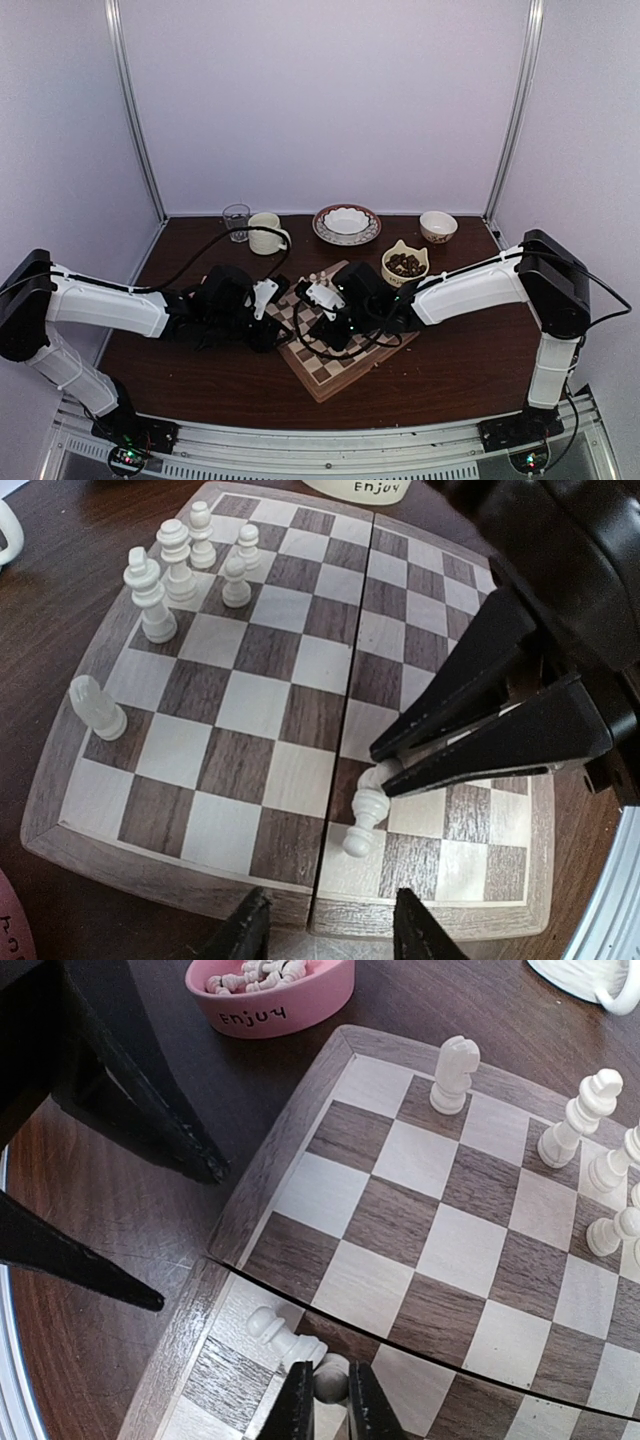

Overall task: Set up the chess pieces on the board
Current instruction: Pick up the chess pile from the chessboard, then pick up the chess pile from e2, then place the pawn at e2.

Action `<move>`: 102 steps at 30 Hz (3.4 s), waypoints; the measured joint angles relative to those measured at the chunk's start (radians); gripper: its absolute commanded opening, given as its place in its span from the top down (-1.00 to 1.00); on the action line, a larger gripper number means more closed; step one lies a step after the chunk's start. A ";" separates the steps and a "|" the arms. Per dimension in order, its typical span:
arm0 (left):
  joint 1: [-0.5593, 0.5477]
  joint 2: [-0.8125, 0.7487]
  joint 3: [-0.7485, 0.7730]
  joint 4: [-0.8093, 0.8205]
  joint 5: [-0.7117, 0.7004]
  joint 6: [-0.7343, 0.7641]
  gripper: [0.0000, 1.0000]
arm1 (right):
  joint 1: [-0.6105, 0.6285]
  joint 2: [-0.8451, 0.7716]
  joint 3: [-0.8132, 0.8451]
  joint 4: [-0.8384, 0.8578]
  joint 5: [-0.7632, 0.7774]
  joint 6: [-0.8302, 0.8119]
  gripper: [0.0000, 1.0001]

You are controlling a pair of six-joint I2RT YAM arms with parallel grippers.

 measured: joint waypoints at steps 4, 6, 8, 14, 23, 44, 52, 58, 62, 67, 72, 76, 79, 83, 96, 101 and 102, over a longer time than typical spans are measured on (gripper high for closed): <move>0.000 -0.003 -0.001 0.006 0.023 0.003 0.08 | 0.000 0.000 0.000 0.000 0.000 0.002 0.85; 0.000 -0.008 -0.004 0.014 0.039 0.008 0.06 | 0.000 -0.002 0.000 0.000 0.000 0.003 0.86; 0.000 -0.022 -0.016 0.029 0.050 0.012 0.06 | 0.000 -0.006 -0.004 0.001 0.000 0.010 0.87; 0.000 -0.054 -0.035 0.055 0.070 0.020 0.07 | 0.000 -0.043 -0.030 0.025 -0.002 0.038 0.88; 0.000 -0.057 -0.036 0.071 0.090 0.026 0.18 | 0.000 -0.082 -0.053 0.064 -0.030 0.082 0.89; 0.000 -0.043 -0.035 0.075 0.140 0.027 0.35 | 0.000 -0.104 -0.081 0.128 -0.128 0.108 0.88; 0.000 -0.029 -0.029 0.074 0.145 0.027 0.51 | 0.000 -0.104 -0.081 0.134 -0.135 0.109 0.88; 0.000 -0.026 -0.028 0.074 0.157 0.031 0.81 | 0.000 -0.104 -0.081 0.135 -0.138 0.111 0.88; 0.000 -0.023 -0.028 0.074 0.159 0.033 0.95 | 0.000 -0.105 -0.081 0.135 -0.138 0.112 0.88; 0.000 -0.021 -0.024 0.067 0.149 0.033 1.00 | 0.000 -0.105 -0.081 0.132 -0.121 0.112 0.89; 0.000 -0.017 -0.007 0.038 0.100 0.032 1.00 | -0.006 -0.109 -0.082 0.118 -0.053 0.114 0.90; 0.000 -0.013 0.003 0.016 0.059 0.031 1.00 | -0.048 -0.125 -0.105 0.119 0.005 0.134 0.89; 0.000 -0.012 0.007 0.001 0.032 0.030 1.00 | -0.090 -0.128 -0.116 0.116 0.054 0.139 0.90; 0.000 -0.008 0.008 -0.010 0.013 0.029 1.00 | -0.131 -0.128 -0.113 0.102 0.128 0.142 0.90; 0.000 0.002 0.014 -0.024 -0.002 0.025 1.00 | -0.215 0.016 0.071 0.063 0.264 0.129 0.90; 0.000 0.009 0.021 -0.026 -0.001 0.025 1.00 | -0.220 0.087 0.114 0.048 0.283 0.122 0.90; 0.000 0.009 0.021 -0.026 -0.001 0.025 1.00 | -0.220 0.093 0.116 0.042 0.284 0.122 0.90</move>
